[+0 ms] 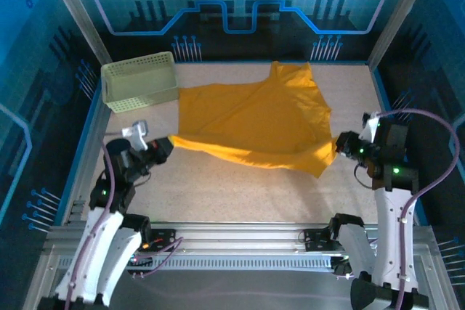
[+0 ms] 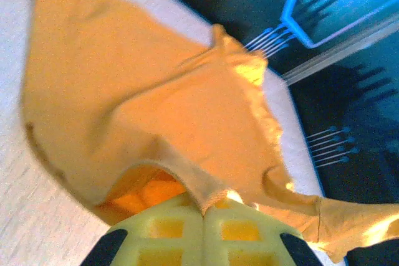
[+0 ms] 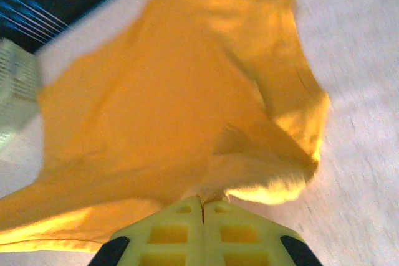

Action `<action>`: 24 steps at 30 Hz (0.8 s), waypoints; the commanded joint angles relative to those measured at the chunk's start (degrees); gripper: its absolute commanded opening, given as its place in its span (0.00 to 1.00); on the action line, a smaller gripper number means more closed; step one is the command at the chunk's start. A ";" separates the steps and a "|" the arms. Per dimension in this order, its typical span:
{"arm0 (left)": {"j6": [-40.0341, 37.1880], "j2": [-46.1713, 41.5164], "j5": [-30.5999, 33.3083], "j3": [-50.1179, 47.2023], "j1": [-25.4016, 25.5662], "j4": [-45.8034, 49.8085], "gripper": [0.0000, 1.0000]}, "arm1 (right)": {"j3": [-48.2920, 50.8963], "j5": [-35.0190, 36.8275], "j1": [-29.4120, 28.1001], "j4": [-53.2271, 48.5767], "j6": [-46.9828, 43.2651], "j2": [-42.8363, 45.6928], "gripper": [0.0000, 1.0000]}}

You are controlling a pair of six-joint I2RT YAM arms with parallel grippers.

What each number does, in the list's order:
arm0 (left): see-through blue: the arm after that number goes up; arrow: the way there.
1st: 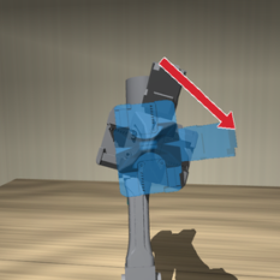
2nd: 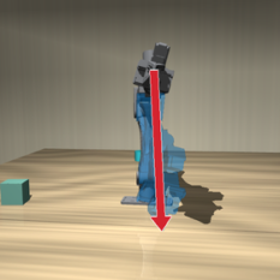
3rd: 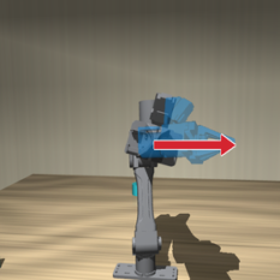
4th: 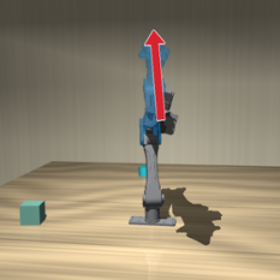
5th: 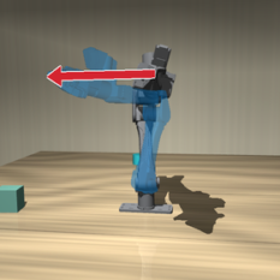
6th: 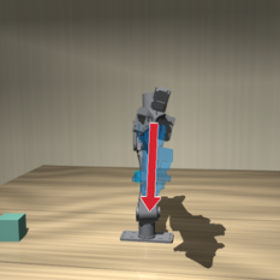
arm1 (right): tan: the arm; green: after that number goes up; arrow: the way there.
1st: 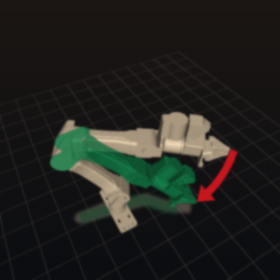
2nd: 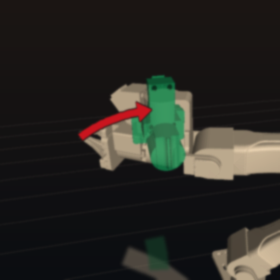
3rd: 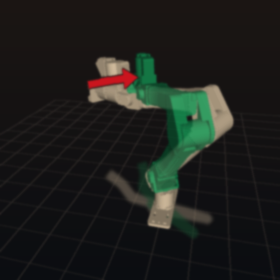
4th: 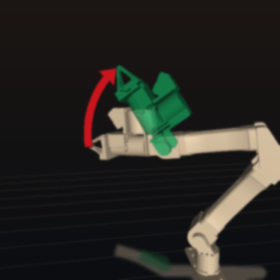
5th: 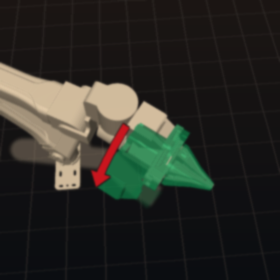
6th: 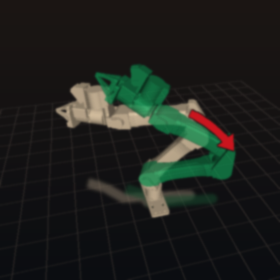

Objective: Fold the inside-out t-shirt

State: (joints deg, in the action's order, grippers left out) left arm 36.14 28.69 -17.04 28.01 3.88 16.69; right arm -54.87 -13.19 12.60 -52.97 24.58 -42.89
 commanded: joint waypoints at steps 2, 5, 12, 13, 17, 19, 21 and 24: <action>7.23 -9.94 6.62 -4.23 0.17 17.80 0.00 | 0.93 4.98 1.01 -11.25 4.19 6.24 0.00; 12.36 -12.53 8.20 -6.57 0.25 22.02 0.00 | -0.15 9.90 1.01 -14.45 7.30 9.25 0.00; 19.70 -12.83 13.77 -9.11 0.25 26.86 0.00 | 1.32 13.02 1.09 -18.85 14.26 15.56 0.00; 20.09 -12.84 14.30 -9.08 0.25 26.88 0.00 | 1.79 12.83 1.06 -19.07 15.12 16.40 0.00; 20.00 -9.28 10.89 -10.07 0.28 17.73 0.00 | 4.86 10.83 1.02 -16.45 15.81 15.95 0.00; 18.93 -4.34 8.15 -9.62 0.55 12.20 0.00 | 6.44 9.41 1.01 -13.70 14.90 13.76 0.00; 17.49 1.71 7.13 -8.16 1.73 8.71 0.00 | 6.37 10.30 0.99 -11.07 13.82 11.31 0.00; 13.80 11.31 8.12 -3.65 4.53 6.05 0.00 | 5.32 10.99 0.81 -7.03 11.16 6.06 0.00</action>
State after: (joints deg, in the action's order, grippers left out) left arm 53.43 34.72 -7.57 20.03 6.52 28.99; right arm -48.64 -2.98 13.19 -65.47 37.52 -33.69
